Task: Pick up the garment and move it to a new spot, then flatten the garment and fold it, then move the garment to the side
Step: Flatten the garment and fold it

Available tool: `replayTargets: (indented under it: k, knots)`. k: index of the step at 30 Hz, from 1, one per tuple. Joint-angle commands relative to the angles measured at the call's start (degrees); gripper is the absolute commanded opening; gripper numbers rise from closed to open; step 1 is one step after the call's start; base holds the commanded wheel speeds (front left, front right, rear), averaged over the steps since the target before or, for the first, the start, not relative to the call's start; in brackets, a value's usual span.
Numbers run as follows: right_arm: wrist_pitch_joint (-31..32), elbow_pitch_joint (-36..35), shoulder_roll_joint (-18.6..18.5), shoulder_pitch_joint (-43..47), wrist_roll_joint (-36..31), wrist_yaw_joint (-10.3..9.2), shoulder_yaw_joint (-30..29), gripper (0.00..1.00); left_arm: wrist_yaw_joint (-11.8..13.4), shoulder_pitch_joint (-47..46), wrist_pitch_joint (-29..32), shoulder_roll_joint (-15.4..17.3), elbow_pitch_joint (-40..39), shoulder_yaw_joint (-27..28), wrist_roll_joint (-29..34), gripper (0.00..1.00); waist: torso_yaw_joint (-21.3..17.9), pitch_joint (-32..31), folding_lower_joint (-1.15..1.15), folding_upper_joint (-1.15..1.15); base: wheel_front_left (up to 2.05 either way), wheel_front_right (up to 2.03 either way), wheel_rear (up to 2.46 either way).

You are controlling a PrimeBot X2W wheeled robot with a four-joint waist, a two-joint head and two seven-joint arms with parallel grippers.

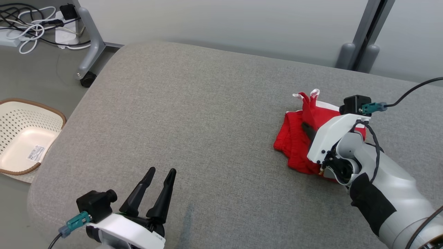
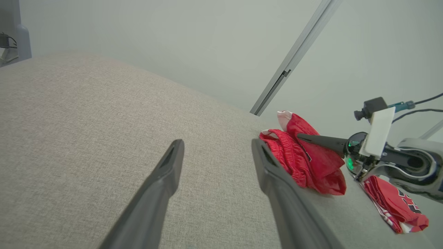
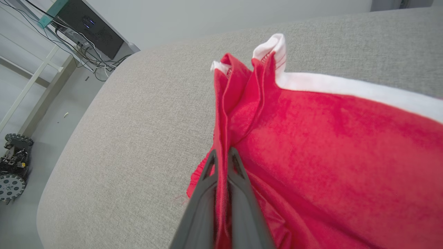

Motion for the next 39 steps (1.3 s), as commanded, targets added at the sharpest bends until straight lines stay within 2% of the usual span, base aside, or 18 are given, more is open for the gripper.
replayTargets:
  k: [1, 3, 4, 5, 6, 15, 22, 30, 34, 36, 39]
  knots:
    - [-0.51, 0.18, 0.21, -0.59, 0.3, 0.01, 0.31, 0.0, -0.39, -1.44, -0.25, 0.01, 0.21, 0.13, -0.04, 1.0, -0.22, 0.18, 0.0, 0.0, 0.0, 0.0, 0.0]
    - [-0.85, -0.08, 0.93, -0.47, 0.94, 0.01, 0.46, 0.0, -0.49, -1.42, -0.28, -0.02, 0.48, 0.03, -0.02, 1.0, -0.49, 0.24, 0.0, 0.0, 0.0, 0.0, 0.0]
    - [-0.89, -0.37, 1.21, -0.38, 1.19, 0.01, 0.54, 0.28, -0.53, -1.35, -0.29, 0.0, 0.62, 0.02, -0.03, 1.0, -0.68, 0.22, 0.0, 0.0, 0.0, 0.0, 0.0]
    - [-1.03, -0.54, 1.32, -0.33, 1.26, 0.01, 0.76, 0.49, -0.58, -1.38, -0.31, 0.04, 0.76, 0.02, -0.04, 1.0, -0.86, 0.2, 0.0, 0.0, 0.0, 0.0, 0.0]
    - [-1.28, -0.83, 1.44, -0.21, 1.56, 0.01, 0.94, 1.0, -0.62, -1.42, -0.33, 0.11, 0.85, 0.07, -0.05, 1.0, -1.08, 0.14, 0.0, 0.0, 0.0, 0.0, 0.0]
    - [-5.17, -7.06, 1.15, 1.24, 3.62, 0.01, 2.4, 1.0, 0.2, -0.21, -0.31, 0.48, 1.05, 0.03, 0.13, 1.0, -3.53, -2.13, 0.0, 0.0, 0.0, 0.0, 0.0]
    - [-10.78, -15.49, -4.15, 3.75, 5.1, 0.01, 3.52, 1.0, 1.8, 1.83, -0.43, 1.1, 0.05, 0.54, 0.29, 1.0, -7.13, -5.31, 0.0, 0.0, 0.0, 0.0, 0.0]
    - [-17.85, -20.03, -10.74, 7.33, 2.71, 0.01, 3.03, 1.0, 3.74, 3.94, -0.66, 1.9, -2.23, 2.35, 1.43, 1.0, -11.01, -7.62, 0.0, 0.0, 0.0, 0.0, 0.0]
    - [-19.44, -23.44, -12.99, 10.85, -1.55, 0.01, -0.98, 1.0, 4.98, 5.12, -0.89, 2.8, -3.75, 5.29, 2.67, 1.0, -13.1, -7.95, 0.0, 0.0, 0.0, 0.0, 0.0]
    - [-19.43, -26.26, -13.35, 12.79, -4.99, 0.01, -5.51, 1.0, 5.7, 5.55, -0.96, 3.45, -4.23, 6.81, 3.75, 1.0, -14.05, -7.93, 0.0, 0.0, 0.0, 0.0, 0.0]
    - [-19.4, -31.4, -12.02, 19.11, -11.78, 0.01, -13.42, 1.0, 6.49, 6.28, -0.99, 3.75, -5.08, 9.62, 5.69, 1.0, -15.17, -7.81, 0.0, 0.0, 0.0, 0.0, 0.0]
